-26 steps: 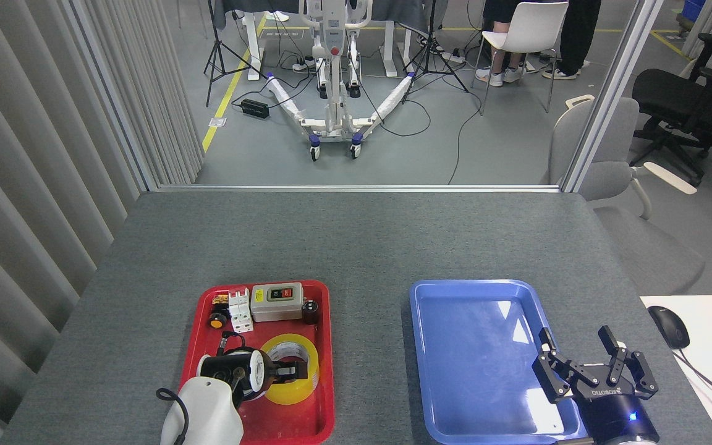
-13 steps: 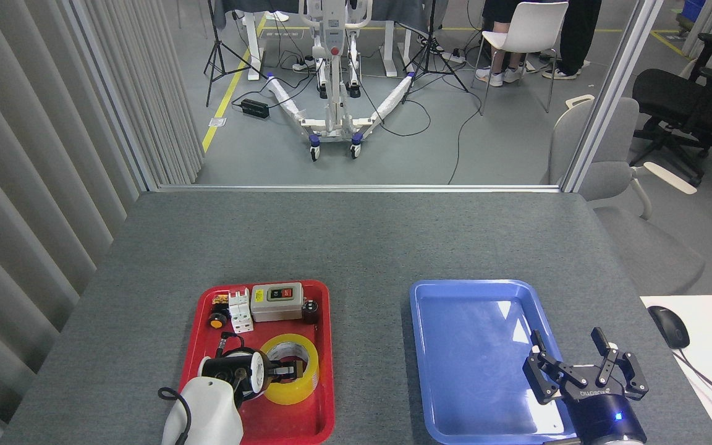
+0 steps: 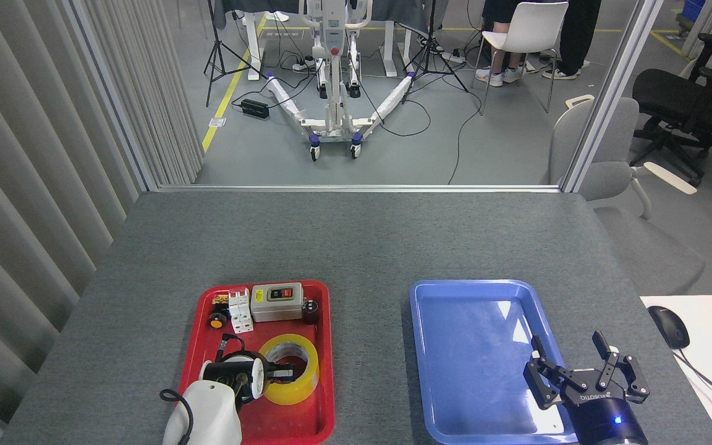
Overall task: Place and move tape with both arms
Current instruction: 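Grasp the yellow tape roll with the left gripper, then lift the tape roll with the left gripper toward the blue tray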
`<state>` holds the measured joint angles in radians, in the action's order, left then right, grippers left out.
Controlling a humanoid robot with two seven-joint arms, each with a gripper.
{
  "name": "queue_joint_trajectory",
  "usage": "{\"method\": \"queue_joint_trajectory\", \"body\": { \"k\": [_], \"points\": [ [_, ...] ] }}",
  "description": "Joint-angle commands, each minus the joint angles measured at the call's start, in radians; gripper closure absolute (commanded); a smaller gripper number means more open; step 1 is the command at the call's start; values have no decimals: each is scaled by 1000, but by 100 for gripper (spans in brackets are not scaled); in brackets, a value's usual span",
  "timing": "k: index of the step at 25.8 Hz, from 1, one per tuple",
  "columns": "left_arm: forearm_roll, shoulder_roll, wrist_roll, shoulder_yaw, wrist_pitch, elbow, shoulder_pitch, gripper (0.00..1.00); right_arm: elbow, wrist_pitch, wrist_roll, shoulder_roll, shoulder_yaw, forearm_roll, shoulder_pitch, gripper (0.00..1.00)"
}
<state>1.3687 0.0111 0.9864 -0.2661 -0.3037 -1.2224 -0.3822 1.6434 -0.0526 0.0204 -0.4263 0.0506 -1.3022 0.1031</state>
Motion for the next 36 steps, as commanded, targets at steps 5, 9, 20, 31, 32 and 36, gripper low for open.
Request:
{"method": "queue_joint_trajectory", "body": {
  "k": [5, 9, 20, 31, 32, 36],
  "points": [
    [53, 6, -54, -1, 6, 34, -1, 61, -1, 0, 0, 0, 17, -29, -6, 0],
    [66, 9, -84, -1, 6, 46, 0, 67, -1, 0, 0, 1, 18, -31, -6, 0],
    [-125, 12, -86, 51, 40, -25, 11, 100, -2, 0, 7, 0, 18, -29, -3, 0],
    [-747, 12, -49, 189, 195, -184, 105, 100, -2, 3, 7, 9, 21, -31, -2, 0],
    [-818, 15, -29, 192, 261, -186, 115, 100, -2, 3, 6, 8, 21, -31, -2, 0],
    [-1128, 56, -2, 156, 403, -193, 143, 100, -4, 16, 4, 5, 20, -22, -2, 0]
  ]
}}
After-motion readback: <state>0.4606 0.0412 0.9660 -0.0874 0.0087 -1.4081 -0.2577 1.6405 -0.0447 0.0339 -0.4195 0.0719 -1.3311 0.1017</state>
